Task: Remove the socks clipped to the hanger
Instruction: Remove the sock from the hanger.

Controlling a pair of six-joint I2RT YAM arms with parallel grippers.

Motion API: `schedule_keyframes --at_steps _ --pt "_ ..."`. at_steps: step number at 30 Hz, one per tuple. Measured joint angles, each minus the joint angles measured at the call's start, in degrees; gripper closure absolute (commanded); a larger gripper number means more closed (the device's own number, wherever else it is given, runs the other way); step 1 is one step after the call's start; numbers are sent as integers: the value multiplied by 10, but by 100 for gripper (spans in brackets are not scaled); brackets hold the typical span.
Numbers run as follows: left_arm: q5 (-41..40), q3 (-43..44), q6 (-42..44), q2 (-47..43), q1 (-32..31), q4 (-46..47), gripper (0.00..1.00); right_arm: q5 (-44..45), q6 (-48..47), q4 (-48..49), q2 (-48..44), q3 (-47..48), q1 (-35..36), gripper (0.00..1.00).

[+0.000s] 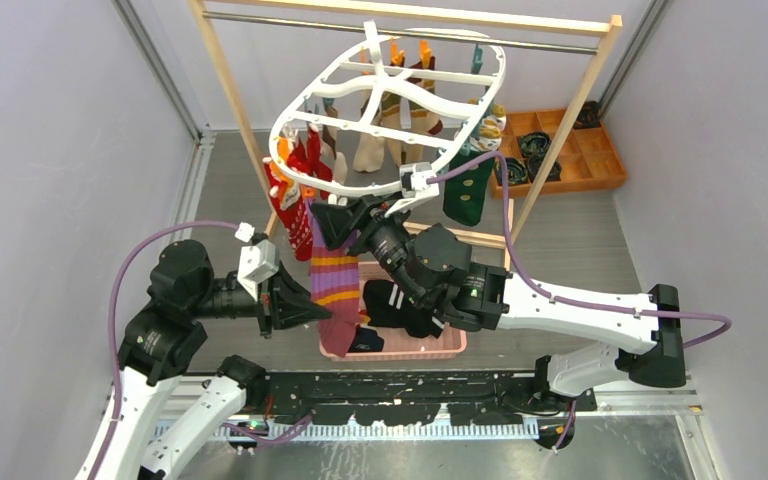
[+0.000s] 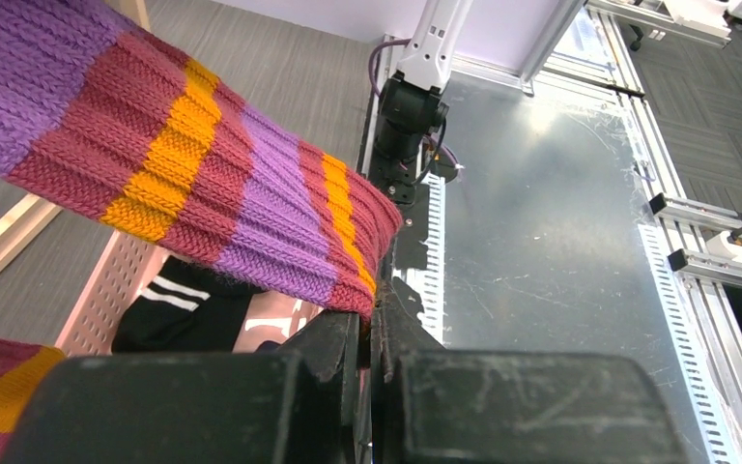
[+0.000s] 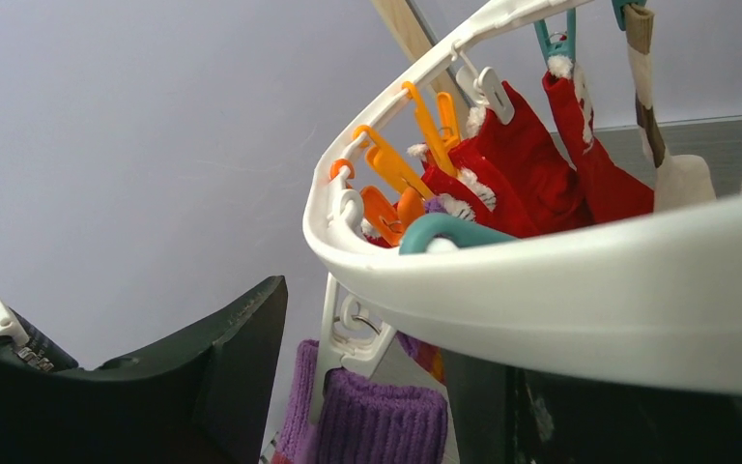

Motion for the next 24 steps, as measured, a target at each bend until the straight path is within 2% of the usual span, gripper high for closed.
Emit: schedule_keyframes --at_steps 3,5,17,22,23,24 --pt "-3 0 4 0 0 -3 100 2 2 -7 0 0 0 35" --pt "-4 0 9 0 0 -5 100 3 3 -11 0 0 0 40" --pt "-9 1 28 0 0 -24 100 6 7 -23 0 31 0 98" --pt "-10 2 40 -3 0 -39 100 6 7 -22 0 37 -2 97" --pt "-10 2 43 -4 0 -42 100 4 7 -22 0 37 -2 90" --pt "-10 2 45 -5 0 -44 100 2 7 -23 0 37 -2 78"
